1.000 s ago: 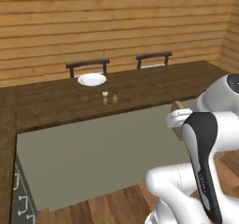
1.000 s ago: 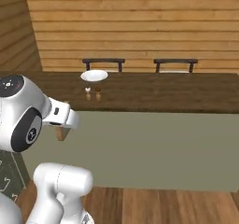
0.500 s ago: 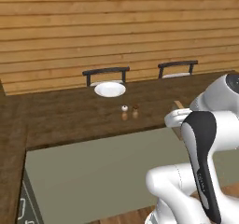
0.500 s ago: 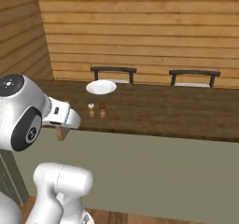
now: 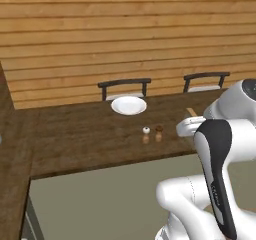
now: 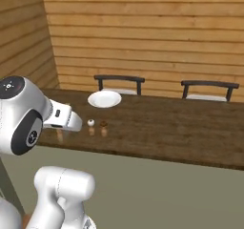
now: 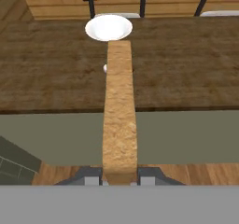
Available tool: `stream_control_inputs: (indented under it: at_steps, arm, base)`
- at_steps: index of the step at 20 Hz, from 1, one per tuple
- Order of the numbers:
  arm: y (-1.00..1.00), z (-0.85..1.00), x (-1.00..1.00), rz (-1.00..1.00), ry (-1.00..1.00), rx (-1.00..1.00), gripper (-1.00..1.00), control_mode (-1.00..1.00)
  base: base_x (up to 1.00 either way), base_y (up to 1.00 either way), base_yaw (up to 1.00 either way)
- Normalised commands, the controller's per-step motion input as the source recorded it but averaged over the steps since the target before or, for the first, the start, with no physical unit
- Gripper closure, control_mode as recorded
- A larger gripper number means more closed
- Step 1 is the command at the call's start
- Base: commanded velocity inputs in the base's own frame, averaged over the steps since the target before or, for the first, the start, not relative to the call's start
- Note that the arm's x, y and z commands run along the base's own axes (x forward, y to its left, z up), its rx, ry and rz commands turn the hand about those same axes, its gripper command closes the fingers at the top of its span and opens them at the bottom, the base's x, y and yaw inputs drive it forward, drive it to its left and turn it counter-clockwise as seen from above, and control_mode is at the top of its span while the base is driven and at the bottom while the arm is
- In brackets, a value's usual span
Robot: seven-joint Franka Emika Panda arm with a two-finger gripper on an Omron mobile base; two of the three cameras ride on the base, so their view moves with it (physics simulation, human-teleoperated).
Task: Start the toaster. Once the lever pops up, take the bread to the plate on the dining counter.
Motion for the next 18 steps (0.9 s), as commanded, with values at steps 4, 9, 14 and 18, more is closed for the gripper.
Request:
stream_control_inputs:
  at_steps: [4, 9, 14, 18]
  arm:
    - [0.0, 0.0, 0.0, 0.0, 0.0, 0.0, 1.0, 1.0]
    - [0.0, 0.0, 0.0, 0.0, 0.0, 0.0, 1.0, 1.0]
    - [0.0, 0.0, 0.0, 0.0, 0.0, 0.0, 1.0, 1.0]
    - [0.0, 0.0, 0.0, 0.0, 0.0, 0.0, 1.0, 1.0]
  base:
    - [0.27, 0.0, -0.02]
    - [0.39, 0.11, -0.12]
    - [0.34, 0.18, -0.1]
    - [0.31, 0.12, -0.08]
